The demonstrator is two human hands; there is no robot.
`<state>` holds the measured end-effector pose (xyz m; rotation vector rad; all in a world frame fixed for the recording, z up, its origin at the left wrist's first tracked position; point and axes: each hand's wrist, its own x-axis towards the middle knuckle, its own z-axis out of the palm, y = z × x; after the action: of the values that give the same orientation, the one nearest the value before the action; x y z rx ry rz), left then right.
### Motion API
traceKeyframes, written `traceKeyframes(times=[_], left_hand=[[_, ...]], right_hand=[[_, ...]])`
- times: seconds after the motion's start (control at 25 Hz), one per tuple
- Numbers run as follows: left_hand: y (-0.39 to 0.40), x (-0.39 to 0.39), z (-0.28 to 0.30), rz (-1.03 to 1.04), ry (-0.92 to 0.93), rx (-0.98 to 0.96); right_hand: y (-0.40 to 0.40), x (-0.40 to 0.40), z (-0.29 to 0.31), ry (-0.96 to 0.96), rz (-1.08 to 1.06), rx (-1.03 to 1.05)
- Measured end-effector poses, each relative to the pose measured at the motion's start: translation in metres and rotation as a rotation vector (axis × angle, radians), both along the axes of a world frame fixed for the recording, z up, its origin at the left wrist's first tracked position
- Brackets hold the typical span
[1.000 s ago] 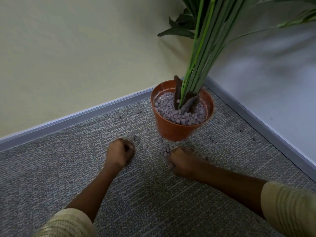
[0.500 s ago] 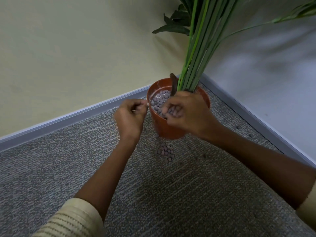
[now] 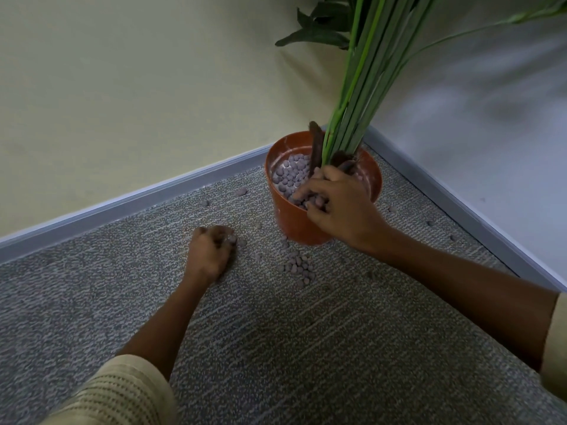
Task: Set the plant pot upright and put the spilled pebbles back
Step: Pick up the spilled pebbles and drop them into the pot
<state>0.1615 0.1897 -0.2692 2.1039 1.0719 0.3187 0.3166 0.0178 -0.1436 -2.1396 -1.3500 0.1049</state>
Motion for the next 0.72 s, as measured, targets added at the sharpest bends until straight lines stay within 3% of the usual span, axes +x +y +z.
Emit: traceKeyframes(times=[0.12,0.24,0.36,0.48,0.6,0.72], left_hand=[[-0.007,0.004,-0.003,-0.178,0.05,0.1],[-0.007,0.008,-0.004,-0.241,0.102,0.206],[-0.005,0.011,-0.001,-0.254,0.097,0.258],[-0.009,0.008,0.002,-0.239,0.025,0.235],[-0.008,0.004,0.003,-0.188,-0.029,0.192],[-0.008,0.005,0.004,0.008,-0.173,-0.127]], right_hand=[[0.001,0.0,-0.003,0.049,-0.005,0.063],[-0.002,-0.006,-0.004,-0.064,0.021,0.148],[-0.006,-0.026,-0.019,-0.221,0.231,0.123],[-0.014,-0.043,-0.06,-0.398,0.438,-0.205],[-0.023,-0.042,-0.096,-0.363,0.389,-0.615],[-0.031,-0.039,-0.114,-0.289,0.367,-0.765]])
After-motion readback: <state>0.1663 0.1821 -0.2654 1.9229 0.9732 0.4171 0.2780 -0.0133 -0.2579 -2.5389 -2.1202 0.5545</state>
